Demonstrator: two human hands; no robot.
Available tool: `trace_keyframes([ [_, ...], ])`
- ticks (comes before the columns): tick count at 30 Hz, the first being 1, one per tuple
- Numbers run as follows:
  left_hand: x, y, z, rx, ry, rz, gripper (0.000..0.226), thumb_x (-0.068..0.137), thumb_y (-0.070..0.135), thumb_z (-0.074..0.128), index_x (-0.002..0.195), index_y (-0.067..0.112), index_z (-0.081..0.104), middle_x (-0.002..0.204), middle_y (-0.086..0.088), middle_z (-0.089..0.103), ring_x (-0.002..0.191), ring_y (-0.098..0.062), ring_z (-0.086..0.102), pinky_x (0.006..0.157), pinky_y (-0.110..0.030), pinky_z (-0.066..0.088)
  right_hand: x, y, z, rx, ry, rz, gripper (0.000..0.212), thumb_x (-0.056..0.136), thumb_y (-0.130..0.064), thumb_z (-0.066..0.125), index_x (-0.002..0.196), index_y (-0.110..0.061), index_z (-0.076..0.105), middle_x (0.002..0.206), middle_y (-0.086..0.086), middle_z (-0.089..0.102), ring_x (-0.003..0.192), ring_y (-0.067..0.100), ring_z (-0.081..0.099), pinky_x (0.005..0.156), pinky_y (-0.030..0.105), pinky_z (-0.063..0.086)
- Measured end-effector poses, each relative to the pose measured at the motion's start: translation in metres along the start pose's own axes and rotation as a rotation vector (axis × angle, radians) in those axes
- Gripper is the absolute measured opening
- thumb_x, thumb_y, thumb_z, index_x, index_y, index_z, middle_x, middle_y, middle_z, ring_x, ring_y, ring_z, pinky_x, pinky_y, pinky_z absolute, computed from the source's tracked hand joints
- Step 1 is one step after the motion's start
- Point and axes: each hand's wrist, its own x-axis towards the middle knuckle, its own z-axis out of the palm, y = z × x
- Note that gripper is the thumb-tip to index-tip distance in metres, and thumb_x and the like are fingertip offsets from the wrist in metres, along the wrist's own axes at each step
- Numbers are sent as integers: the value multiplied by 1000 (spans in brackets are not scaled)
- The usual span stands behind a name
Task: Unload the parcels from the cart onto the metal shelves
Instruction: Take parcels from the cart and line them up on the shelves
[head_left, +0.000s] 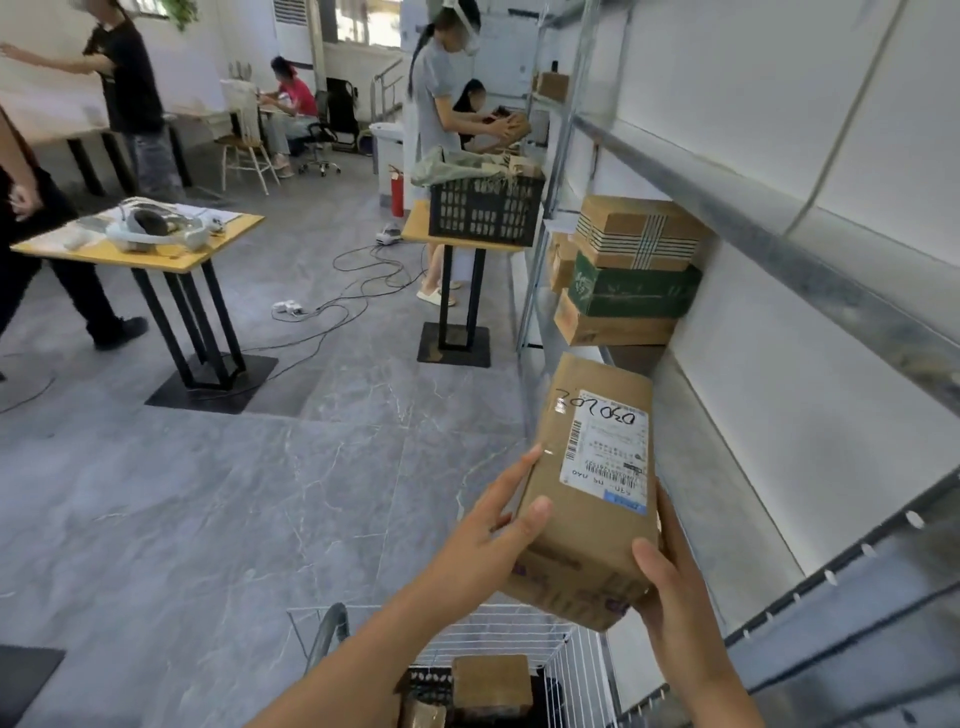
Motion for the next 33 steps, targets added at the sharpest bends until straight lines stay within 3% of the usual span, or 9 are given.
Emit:
trace_keyframes([
  [3, -4, 1, -16, -49, -33, 5, 49, 86, 51, 47, 130, 64, 31, 114, 39, 56, 106, 6, 59, 90, -23, 51, -10, -2, 18, -8, 77, 8, 89, 52, -72, 77, 130, -66, 34, 138, -16, 52, 123, 13, 56, 95, 46, 51],
  [7, -15, 5, -32, -64, -127, 53, 48, 91, 37, 46, 135, 52, 32, 108, 44, 54, 97, 13, 59, 72, -10, 50, -38, -4, 43, -21, 142, -50, 84, 60, -71, 74, 133, -64, 34, 141, -20, 48, 130, 9, 48, 107, 52, 40],
  [11, -33, 9, -39, -65, -278, 71, 48, 92, 37, 45, 136, 51, 33, 117, 41, 48, 97, 16, 57, 69, -9, 50, -82, -4, 61, -56, 211, -100, 96, 60, -53, 85, 139, -56, 31, 145, -9, 46, 134, 20, 45, 104, 55, 42],
  [13, -46, 10, -37, -42, -347, 89, 47, 93, 35, 44, 136, 51, 32, 107, 47, 52, 95, 16, 58, 68, -8, 50, -108, -6, 68, -99, 283, -132, 99, 60, -49, 86, 140, -56, 29, 147, -10, 43, 135, 19, 42, 105, 55, 41],
  [16, -69, 13, -30, -50, -465, 104, 48, 93, 32, 44, 137, 48, 31, 104, 46, 55, 98, 12, 59, 71, -11, 51, -151, -12, 79, -123, 397, -164, 96, 62, -46, 85, 141, -54, 30, 149, -13, 40, 137, 17, 41, 105, 52, 41],
  [21, -114, 13, -12, -109, -643, 109, 54, 88, 25, 45, 138, 41, 32, 110, 38, 59, 99, 5, 63, 73, -17, 53, -226, -20, 98, -162, 553, -177, 93, 65, -45, 83, 142, -51, 30, 142, -19, 46, 131, 9, 46, 92, 30, 52],
  [24, -142, 10, 8, -127, -747, 105, 53, 92, 16, 45, 139, 38, 31, 104, 33, 64, 97, 1, 65, 72, -18, 54, -269, -22, 105, -161, 659, -172, 97, 61, -49, 86, 142, -50, 31, 143, -14, 47, 133, 12, 45, 94, 36, 52],
  [29, -182, 8, 47, -153, -920, 149, 84, 64, 61, 73, 136, 43, 34, 129, 32, 52, 111, -6, 61, 79, -24, 55, -345, -29, 117, -155, 845, -216, 90, 61, -45, 87, 136, -54, 37, 140, -19, 48, 132, 7, 44, 89, 34, 54],
  [33, -223, 2, 89, -171, -1062, 134, 86, 57, 66, 75, 134, 49, 41, 132, 27, 52, 115, -7, 59, 80, -25, 55, -414, -32, 121, -192, 1003, -209, 92, 62, -47, 86, 137, -55, 34, 139, -21, 48, 132, 5, 43, 98, 48, 50],
])
